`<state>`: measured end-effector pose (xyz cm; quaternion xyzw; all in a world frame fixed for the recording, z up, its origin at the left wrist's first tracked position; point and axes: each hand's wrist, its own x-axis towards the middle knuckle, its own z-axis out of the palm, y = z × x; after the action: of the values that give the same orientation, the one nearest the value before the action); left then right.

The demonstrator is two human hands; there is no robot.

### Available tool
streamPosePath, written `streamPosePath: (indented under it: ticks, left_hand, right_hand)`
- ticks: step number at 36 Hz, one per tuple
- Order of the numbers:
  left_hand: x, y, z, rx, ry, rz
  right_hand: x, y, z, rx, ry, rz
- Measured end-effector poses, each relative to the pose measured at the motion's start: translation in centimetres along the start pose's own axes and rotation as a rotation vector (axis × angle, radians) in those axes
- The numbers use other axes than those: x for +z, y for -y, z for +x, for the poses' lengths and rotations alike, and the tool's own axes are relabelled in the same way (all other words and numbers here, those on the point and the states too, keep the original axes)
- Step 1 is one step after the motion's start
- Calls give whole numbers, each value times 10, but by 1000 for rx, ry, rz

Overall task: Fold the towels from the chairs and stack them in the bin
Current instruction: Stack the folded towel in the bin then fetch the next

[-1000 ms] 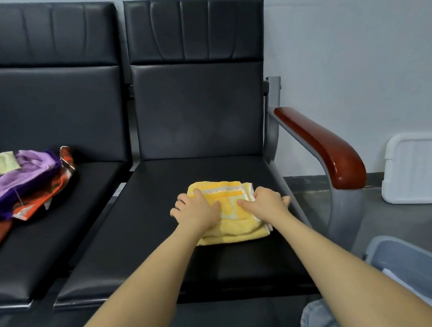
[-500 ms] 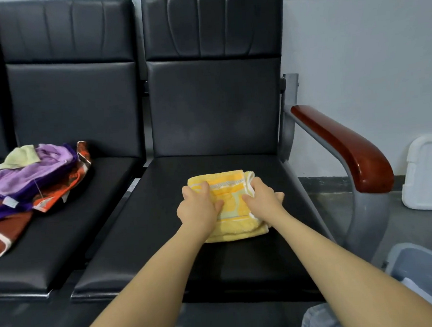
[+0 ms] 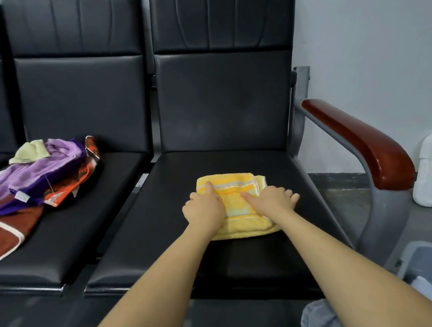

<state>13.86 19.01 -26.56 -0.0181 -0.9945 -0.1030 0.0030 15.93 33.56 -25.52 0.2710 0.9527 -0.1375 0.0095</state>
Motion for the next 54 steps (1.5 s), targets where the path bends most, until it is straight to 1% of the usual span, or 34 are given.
streamPosePath:
  ticks: [4,8,12,15,17,22,25,29,35,40,44,46,49,52,54]
  left_hand:
    - [-1,1,1,10,8,-50]
    - [-6,4,-1,21,7,-97]
    - [-15,6,-3,28,-39,-97]
    - [-23,9,-6,55,-97,-103]
    - [-29,9,-9,78,-133,-108]
    - [-50,6,-19,121,-230,-85]
    - [-63,2,-21,158,-303,-109]
    - [-83,-8,-20,215,-354,-125]
    - [-100,-48,-32,364,-389,-184]
    - [-96,-106,-51,521,-425,-223]
    - [-90,-149,-72,616,-431,-232]
    - [-82,-171,-86,675,-425,-227]
    - [-68,-210,-115,776,-398,-220]
    - [-58,-240,-141,858,-419,-255]
    - [-48,-262,-153,914,-337,-246]
  right_hand:
    - [4,7,-1,-13,56,149]
    - [4,13,-5,-57,24,244]
    - [2,19,-11,-135,2,406]
    - [-2,24,-18,-173,-71,601]
    - [-8,26,-24,-203,-139,650]
    - [-21,30,-36,-319,-380,597]
    - [-33,31,-41,-374,-477,592]
    - [-53,27,-47,-427,-615,486]
    - [-92,-6,-64,-346,-751,397]
    - [-119,-63,-74,-219,-868,247]
    - [-130,-113,-82,-106,-885,215]
    - [-132,-139,-89,-78,-911,214]
    - [-135,-189,-102,10,-944,216]
    - [-137,-233,-111,81,-955,194]
    - [-135,-260,-115,106,-969,194]
